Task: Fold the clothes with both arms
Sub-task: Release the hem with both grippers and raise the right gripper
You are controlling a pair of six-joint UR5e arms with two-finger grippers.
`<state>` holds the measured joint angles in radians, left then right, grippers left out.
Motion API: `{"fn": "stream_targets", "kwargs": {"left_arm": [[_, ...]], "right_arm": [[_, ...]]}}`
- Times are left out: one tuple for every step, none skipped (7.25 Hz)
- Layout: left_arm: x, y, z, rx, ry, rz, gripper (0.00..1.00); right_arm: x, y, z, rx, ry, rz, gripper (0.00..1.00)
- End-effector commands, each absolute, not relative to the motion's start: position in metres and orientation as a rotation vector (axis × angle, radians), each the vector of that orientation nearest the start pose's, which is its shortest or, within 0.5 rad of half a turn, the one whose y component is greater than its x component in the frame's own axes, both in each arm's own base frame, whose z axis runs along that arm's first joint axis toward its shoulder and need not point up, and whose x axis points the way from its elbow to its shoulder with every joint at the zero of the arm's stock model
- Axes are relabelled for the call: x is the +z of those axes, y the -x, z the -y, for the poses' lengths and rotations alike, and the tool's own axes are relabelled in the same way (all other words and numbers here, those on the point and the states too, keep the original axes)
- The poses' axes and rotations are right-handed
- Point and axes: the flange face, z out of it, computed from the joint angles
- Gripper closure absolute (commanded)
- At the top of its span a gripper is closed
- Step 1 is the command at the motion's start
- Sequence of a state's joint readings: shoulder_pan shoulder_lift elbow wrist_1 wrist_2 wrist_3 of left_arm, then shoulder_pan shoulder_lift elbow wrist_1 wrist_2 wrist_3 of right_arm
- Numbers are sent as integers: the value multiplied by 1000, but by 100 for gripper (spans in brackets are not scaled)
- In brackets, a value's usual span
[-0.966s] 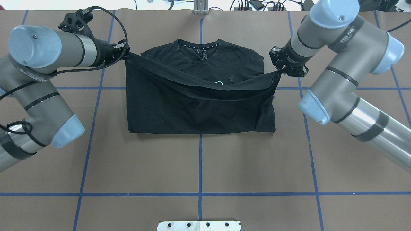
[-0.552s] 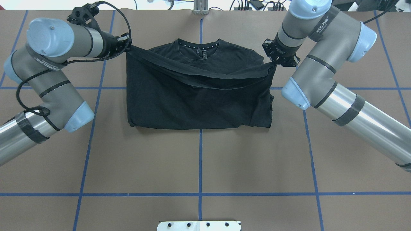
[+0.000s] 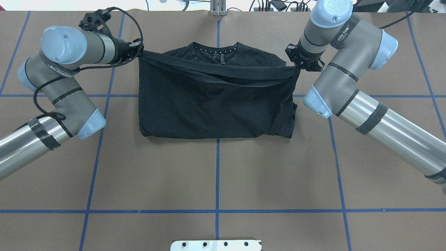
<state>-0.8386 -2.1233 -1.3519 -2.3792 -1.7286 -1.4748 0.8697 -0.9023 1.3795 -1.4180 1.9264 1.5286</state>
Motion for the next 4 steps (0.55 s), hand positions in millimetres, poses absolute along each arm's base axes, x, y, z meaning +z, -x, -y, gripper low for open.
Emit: {"fn": "stream_targets", "kwargs": {"left_arm": [[369, -393, 632, -549, -440, -1120, 52], [370, -392, 633, -545, -442, -1118, 46], [368, -392, 633, -542, -446, -1121, 38], [362, -392, 632, -538, -444, -1132, 38]], "right_arm": [[304, 426, 663, 700, 28, 728, 55], [299, 427, 666, 717, 32, 733, 39], [290, 426, 665, 719, 30, 749, 34], [280, 421, 654, 735, 35, 779, 32]]}}
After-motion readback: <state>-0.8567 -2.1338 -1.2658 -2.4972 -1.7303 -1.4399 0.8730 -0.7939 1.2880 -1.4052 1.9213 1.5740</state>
